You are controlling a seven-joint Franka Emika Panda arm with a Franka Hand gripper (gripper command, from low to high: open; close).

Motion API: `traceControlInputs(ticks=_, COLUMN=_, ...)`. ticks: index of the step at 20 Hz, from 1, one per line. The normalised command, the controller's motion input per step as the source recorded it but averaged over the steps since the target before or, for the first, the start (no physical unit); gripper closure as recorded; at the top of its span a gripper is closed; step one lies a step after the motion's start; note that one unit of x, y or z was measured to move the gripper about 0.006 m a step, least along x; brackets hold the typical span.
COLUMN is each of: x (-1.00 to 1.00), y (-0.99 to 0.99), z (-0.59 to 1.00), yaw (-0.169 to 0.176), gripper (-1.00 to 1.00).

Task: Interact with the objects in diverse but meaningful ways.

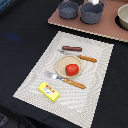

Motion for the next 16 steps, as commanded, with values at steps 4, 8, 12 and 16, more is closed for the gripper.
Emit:
traceControlInputs(ticks=4, x=0.23, y=0.60, z=0.01, yaw=0.000, gripper=1.00)
traceControlInputs(ticks=8, x=0.36, y=0.31, z=0.00, yaw=0.000, gripper=1.00)
traceControlInputs(ticks=12, x=0.42, y=0.29, z=0.00, yaw=0.000, gripper=1.00)
traceControlInputs(ticks=16, x=0.40, y=0.30, z=-0.05, yaw=0.000, gripper=1.00)
